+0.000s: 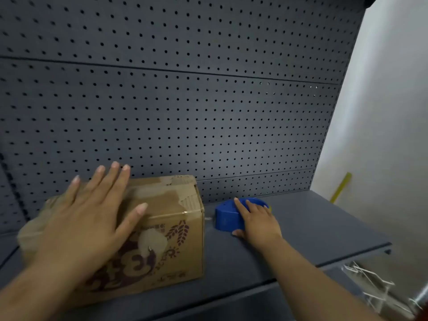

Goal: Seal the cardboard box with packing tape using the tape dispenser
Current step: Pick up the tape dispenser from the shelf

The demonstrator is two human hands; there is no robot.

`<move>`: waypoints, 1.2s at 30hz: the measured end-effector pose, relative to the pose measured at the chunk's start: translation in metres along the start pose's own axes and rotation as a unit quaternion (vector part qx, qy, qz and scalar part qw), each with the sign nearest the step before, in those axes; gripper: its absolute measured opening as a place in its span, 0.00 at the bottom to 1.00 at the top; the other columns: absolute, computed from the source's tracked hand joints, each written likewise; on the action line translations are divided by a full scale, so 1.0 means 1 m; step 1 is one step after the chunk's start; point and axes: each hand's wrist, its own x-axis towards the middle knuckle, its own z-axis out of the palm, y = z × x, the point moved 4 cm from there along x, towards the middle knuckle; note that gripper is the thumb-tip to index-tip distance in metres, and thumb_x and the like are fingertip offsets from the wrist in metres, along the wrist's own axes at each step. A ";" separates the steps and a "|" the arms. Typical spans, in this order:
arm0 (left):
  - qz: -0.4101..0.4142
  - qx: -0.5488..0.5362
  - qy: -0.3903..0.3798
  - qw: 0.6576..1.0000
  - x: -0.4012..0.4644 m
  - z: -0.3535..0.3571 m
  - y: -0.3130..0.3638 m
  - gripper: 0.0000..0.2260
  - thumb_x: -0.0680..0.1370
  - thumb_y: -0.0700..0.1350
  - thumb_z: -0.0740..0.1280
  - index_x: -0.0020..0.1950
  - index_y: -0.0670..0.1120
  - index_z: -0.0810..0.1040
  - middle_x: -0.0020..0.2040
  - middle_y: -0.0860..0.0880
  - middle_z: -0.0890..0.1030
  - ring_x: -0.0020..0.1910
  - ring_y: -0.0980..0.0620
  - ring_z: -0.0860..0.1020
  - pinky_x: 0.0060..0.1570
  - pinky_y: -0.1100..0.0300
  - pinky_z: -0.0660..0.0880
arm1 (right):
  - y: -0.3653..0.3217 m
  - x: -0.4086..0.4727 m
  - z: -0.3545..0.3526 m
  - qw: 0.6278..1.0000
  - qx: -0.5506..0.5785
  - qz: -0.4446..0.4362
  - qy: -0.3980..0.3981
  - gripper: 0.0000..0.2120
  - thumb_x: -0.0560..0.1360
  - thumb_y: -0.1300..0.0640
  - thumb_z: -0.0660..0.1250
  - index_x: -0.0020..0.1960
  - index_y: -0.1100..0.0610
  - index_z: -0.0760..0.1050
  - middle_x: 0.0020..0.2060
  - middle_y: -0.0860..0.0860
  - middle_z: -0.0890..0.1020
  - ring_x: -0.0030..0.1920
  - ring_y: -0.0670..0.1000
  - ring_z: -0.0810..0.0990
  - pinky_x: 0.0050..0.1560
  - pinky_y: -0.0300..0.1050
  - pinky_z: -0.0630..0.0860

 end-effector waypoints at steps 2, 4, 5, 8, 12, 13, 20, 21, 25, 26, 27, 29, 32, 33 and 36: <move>-0.001 -0.018 0.014 1.000 0.002 -0.005 0.001 0.35 0.74 0.69 0.36 0.75 0.52 0.45 0.75 0.51 0.50 0.74 0.54 0.50 0.67 0.65 0.27 | 0.003 0.003 0.001 1.000 -0.009 -0.001 0.004 0.40 0.74 0.41 0.63 0.76 0.47 0.42 0.72 0.56 0.64 0.72 0.58 0.62 0.74 0.54 0.53; -0.008 -0.019 0.025 0.999 0.002 -0.007 0.002 0.36 0.71 0.70 0.32 0.74 0.54 0.40 0.75 0.53 0.46 0.74 0.56 0.45 0.66 0.65 0.26 | 0.005 0.005 0.000 1.000 -0.013 -0.007 0.013 0.37 0.75 0.45 0.63 0.76 0.48 0.45 0.66 0.56 0.71 0.66 0.59 0.68 0.70 0.52 0.61; -0.005 -0.019 0.029 0.999 0.003 -0.007 0.003 0.36 0.70 0.71 0.31 0.74 0.54 0.38 0.75 0.54 0.44 0.74 0.57 0.42 0.66 0.64 0.26 | 0.005 0.008 -0.002 1.000 -0.006 -0.012 0.013 0.36 0.76 0.46 0.64 0.76 0.47 0.47 0.64 0.57 0.72 0.64 0.59 0.70 0.67 0.51 0.64; -0.013 -0.020 0.008 1.000 0.005 -0.011 0.005 0.37 0.68 0.72 0.29 0.73 0.56 0.36 0.75 0.55 0.42 0.73 0.58 0.40 0.69 0.60 0.30 | 0.006 0.011 -0.008 0.999 0.007 -0.032 0.021 0.34 0.76 0.49 0.64 0.76 0.46 0.50 0.62 0.56 0.72 0.62 0.57 0.72 0.62 0.49 0.68; -0.017 -0.009 0.008 1.000 0.008 -0.017 0.008 0.35 0.67 0.70 0.29 0.71 0.56 0.32 0.74 0.56 0.38 0.72 0.60 0.37 0.69 0.59 0.30 | 0.010 0.016 -0.034 0.997 0.030 -0.044 0.051 0.34 0.75 0.50 0.66 0.75 0.45 0.53 0.62 0.56 0.73 0.62 0.56 0.72 0.60 0.49 0.70; -0.016 -0.004 0.012 1.000 0.009 -0.019 0.009 0.35 0.67 0.70 0.29 0.71 0.56 0.32 0.74 0.56 0.38 0.72 0.60 0.36 0.70 0.59 0.31 | 0.011 0.017 -0.046 0.996 0.033 -0.047 0.061 0.34 0.75 0.50 0.66 0.75 0.45 0.53 0.62 0.56 0.73 0.62 0.56 0.72 0.60 0.49 0.70; -0.022 -0.022 0.030 0.999 0.022 -0.038 0.007 0.37 0.68 0.70 0.30 0.73 0.55 0.35 0.75 0.56 0.40 0.72 0.61 0.38 0.72 0.57 0.34 | -0.008 0.015 -0.162 0.982 0.040 -0.104 0.155 0.35 0.74 0.49 0.68 0.75 0.45 0.54 0.62 0.56 0.73 0.63 0.56 0.70 0.61 0.49 0.68; -0.025 -0.029 0.031 0.999 0.025 -0.042 0.005 0.38 0.68 0.70 0.31 0.74 0.54 0.36 0.76 0.55 0.42 0.72 0.60 0.39 0.72 0.57 0.35 | -0.015 0.012 -0.178 0.978 0.043 -0.116 0.165 0.35 0.73 0.49 0.68 0.75 0.45 0.55 0.63 0.55 0.73 0.64 0.57 0.70 0.61 0.49 0.68; -0.021 -0.056 0.034 0.998 0.034 -0.057 0.000 0.40 0.67 0.71 0.32 0.76 0.53 0.40 0.77 0.54 0.44 0.74 0.59 0.41 0.73 0.57 0.37 | -0.049 -0.005 -0.228 0.963 0.072 -0.168 0.199 0.34 0.73 0.49 0.69 0.74 0.42 0.56 0.63 0.53 0.72 0.65 0.56 0.68 0.62 0.49 0.67; -0.018 -0.063 0.034 0.997 0.035 -0.060 -0.002 0.40 0.67 0.71 0.32 0.76 0.53 0.40 0.77 0.54 0.44 0.75 0.59 0.42 0.73 0.57 0.38 | -0.059 -0.010 -0.237 0.959 0.084 -0.181 0.200 0.34 0.72 0.49 0.70 0.73 0.41 0.57 0.60 0.52 0.73 0.64 0.55 0.68 0.60 0.49 0.67; -0.017 -0.076 0.035 0.996 0.036 -0.065 -0.006 0.40 0.67 0.72 0.32 0.76 0.53 0.40 0.77 0.55 0.45 0.74 0.59 0.42 0.73 0.58 0.38 | -0.071 -0.015 -0.246 0.955 0.098 -0.196 0.201 0.34 0.72 0.50 0.70 0.73 0.40 0.58 0.56 0.50 0.73 0.63 0.54 0.69 0.57 0.47 0.68; -0.020 -0.107 0.030 0.994 0.035 -0.074 -0.013 0.41 0.67 0.73 0.34 0.76 0.54 0.41 0.77 0.56 0.45 0.74 0.60 0.43 0.72 0.59 0.39 | -0.096 -0.025 -0.260 0.947 0.117 -0.224 0.200 0.34 0.71 0.49 0.71 0.72 0.39 0.58 0.50 0.47 0.71 0.59 0.51 0.69 0.52 0.45 0.67; -0.033 -0.156 0.013 0.987 0.033 -0.089 -0.026 0.40 0.68 0.72 0.40 0.76 0.53 0.43 0.77 0.55 0.46 0.75 0.60 0.44 0.72 0.60 0.40 | -0.132 -0.036 -0.273 0.935 0.131 -0.260 0.203 0.35 0.71 0.49 0.71 0.71 0.37 0.58 0.49 0.45 0.70 0.54 0.48 0.66 0.50 0.44 0.64; -0.042 -0.174 0.005 0.984 0.031 -0.094 -0.030 0.41 0.68 0.71 0.43 0.76 0.53 0.43 0.77 0.56 0.47 0.74 0.61 0.44 0.71 0.59 0.41 | -0.144 -0.039 -0.275 0.931 0.134 -0.271 0.206 0.35 0.71 0.49 0.72 0.71 0.37 0.58 0.48 0.45 0.69 0.53 0.47 0.65 0.50 0.43 0.63; -0.089 -0.227 -0.034 0.969 0.027 -0.097 -0.052 0.44 0.65 0.73 0.52 0.76 0.57 0.43 0.77 0.55 0.52 0.75 0.55 0.46 0.72 0.52 0.51 | -0.175 -0.044 -0.279 0.922 0.139 -0.294 0.211 0.35 0.70 0.50 0.72 0.71 0.37 0.59 0.48 0.45 0.70 0.51 0.46 0.65 0.51 0.43 0.64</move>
